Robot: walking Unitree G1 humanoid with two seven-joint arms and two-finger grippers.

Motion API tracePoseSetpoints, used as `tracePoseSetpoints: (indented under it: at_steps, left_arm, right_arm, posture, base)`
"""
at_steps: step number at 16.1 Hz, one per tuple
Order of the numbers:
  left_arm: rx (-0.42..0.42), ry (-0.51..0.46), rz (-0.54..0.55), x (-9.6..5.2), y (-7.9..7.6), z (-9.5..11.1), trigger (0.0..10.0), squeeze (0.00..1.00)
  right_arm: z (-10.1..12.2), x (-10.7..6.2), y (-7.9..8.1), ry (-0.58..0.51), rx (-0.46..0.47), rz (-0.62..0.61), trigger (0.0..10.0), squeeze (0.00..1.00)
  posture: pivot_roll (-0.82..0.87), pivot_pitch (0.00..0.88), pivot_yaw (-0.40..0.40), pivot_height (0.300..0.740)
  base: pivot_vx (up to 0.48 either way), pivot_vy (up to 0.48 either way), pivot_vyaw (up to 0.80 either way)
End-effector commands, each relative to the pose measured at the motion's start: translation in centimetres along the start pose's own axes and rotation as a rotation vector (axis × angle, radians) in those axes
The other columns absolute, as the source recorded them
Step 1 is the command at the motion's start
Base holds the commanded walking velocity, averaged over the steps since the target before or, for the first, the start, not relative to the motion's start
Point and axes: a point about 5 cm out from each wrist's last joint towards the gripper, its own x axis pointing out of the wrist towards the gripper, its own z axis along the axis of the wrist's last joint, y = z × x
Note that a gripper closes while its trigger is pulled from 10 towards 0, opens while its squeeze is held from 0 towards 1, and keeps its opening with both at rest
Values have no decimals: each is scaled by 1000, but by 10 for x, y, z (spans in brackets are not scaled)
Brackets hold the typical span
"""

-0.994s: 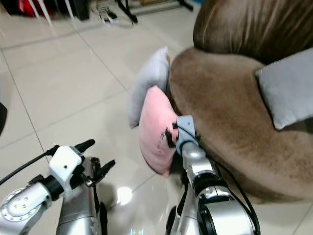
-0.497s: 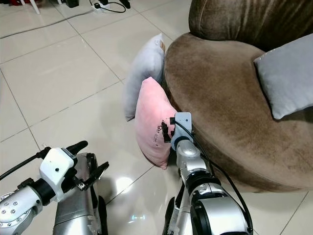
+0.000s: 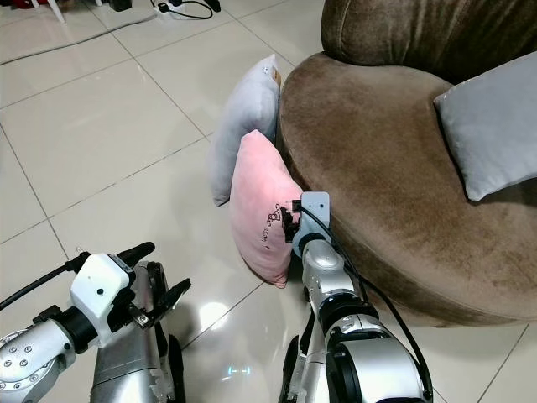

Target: Move the pillow to the sofa from floor

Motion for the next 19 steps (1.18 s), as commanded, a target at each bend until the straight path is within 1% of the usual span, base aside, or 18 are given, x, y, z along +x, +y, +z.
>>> tracePoseSetpoints:
  at_steps: [1, 9, 12, 15, 16, 17, 18, 19]
  left_arm:
    - [-6, 10, -24, -1, -3, -1, 10000, 0]
    - [-6, 16, -29, 0, -5, -1, 10000, 0]
    - [-4, 18, -26, 4, -4, -4, 10000, 0]
    - [1, 14, -24, 9, -2, -5, 10000, 0]
    - [8, 4, -19, 15, 0, -5, 10000, 0]
    - [9, 0, -16, 18, 1, -5, 10000, 0]
    - [13, -9, -12, 20, 2, -4, 10000, 0]
    - [24, -22, 2, 27, 8, -3, 10000, 0]
  right_arm:
    - [-3, 0, 1, 11, 13, -2, 0, 0]
    - [-4, 0, 4, 12, 16, 14, 0, 0]
    - [-3, 0, 6, 16, 13, 27, 0, 0]
    - [-2, 1, 10, 14, 10, 45, 0, 0]
    - [-3, 0, 11, 12, 11, 53, 0, 0]
    - [-3, 0, 12, 13, 12, 55, 0, 0]
    - [-2, 0, 13, 9, 22, 57, 0, 0]
    - [2, 1, 16, -7, 61, 78, 0, 0]
  posture:
    - [13, 253, -55, 466]
    - [14, 248, -58, 466]
    - [17, 224, -61, 466]
    - [18, 185, -61, 466]
    - [22, 136, -56, 466]
    - [22, 136, -56, 466]
    - [23, 108, -53, 466]
    - [27, 59, -48, 466]
  base:
    - [0, 0, 0]
    - [0, 0, 0]
    - [0, 0, 0]
    - [0, 0, 0]
    - [0, 0, 0]
    - [0, 0, 0]
    - [0, 0, 0]
    - [0, 0, 0]
